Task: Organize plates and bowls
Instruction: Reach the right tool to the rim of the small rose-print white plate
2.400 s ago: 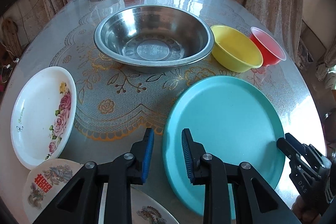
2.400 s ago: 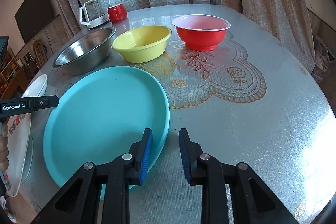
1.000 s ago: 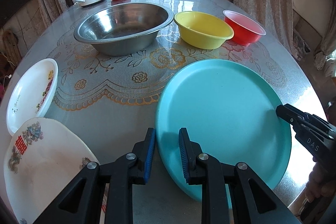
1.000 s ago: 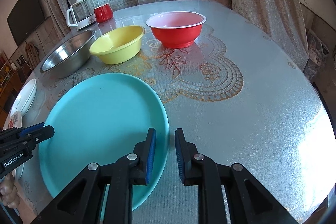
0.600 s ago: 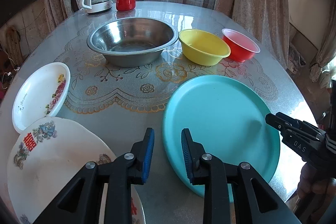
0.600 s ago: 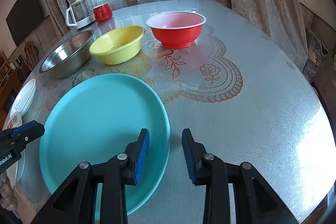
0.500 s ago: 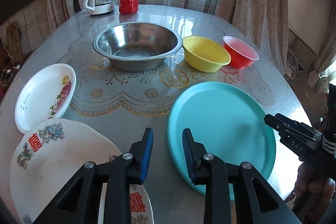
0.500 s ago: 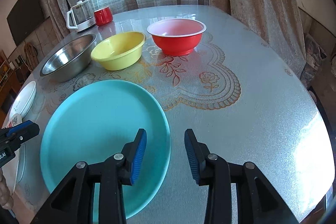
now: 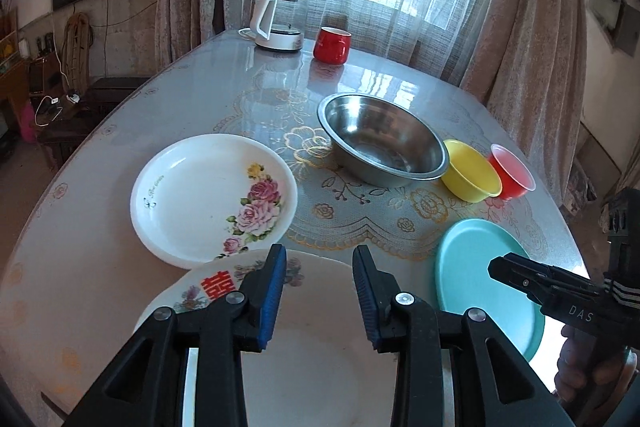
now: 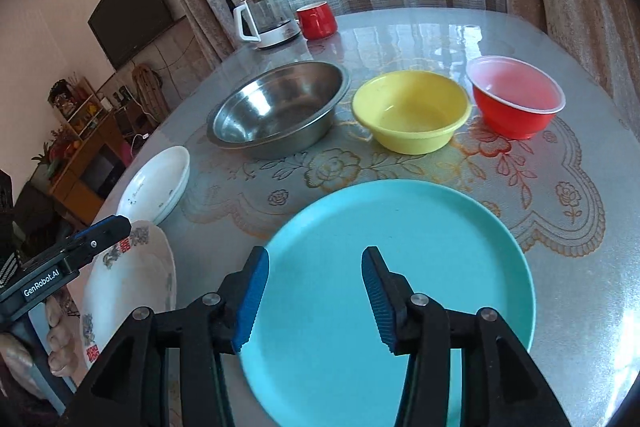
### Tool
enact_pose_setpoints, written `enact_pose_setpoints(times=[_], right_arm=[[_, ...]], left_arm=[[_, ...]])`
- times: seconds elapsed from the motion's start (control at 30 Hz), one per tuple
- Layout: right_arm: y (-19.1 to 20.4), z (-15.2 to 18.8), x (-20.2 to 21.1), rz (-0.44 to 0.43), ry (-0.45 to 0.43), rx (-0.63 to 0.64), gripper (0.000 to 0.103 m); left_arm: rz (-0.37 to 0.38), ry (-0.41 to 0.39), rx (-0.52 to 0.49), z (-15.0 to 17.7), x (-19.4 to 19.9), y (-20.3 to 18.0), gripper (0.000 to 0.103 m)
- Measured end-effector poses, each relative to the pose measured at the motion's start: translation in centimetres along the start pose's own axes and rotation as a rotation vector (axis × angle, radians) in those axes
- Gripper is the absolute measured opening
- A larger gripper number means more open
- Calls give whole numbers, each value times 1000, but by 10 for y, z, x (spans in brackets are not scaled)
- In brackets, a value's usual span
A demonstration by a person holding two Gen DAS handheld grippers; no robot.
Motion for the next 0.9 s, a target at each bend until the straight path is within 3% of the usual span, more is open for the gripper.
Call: enact_pose_setpoints(times=[0.37, 0.53, 0.7, 0.9], right_arm=[[80, -11, -54, -204, 114, -54, 51], [105, -19, -85, -229, 157, -71, 50], [116, -24, -111, -237, 187, -110, 50], [126, -23, -133, -240, 225, -124, 35]], left_arm=[[-84, 5, 122, -10, 0, 100, 38], [-78, 13, 212, -16, -10, 134, 56], [-114, 31, 232, -19, -25, 160, 53], [-91, 66, 305, -23, -45, 177, 50]])
Point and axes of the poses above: each gripper's, at about its wrist camera, not at the fingertips, and x roughly against the way its jaws point, y to its left, z to its underside, the point moved 8 cm from there along -x, roughly the way its jaws point, and after that the axes turned 13 degrees about -y, right-handed, at the moved point
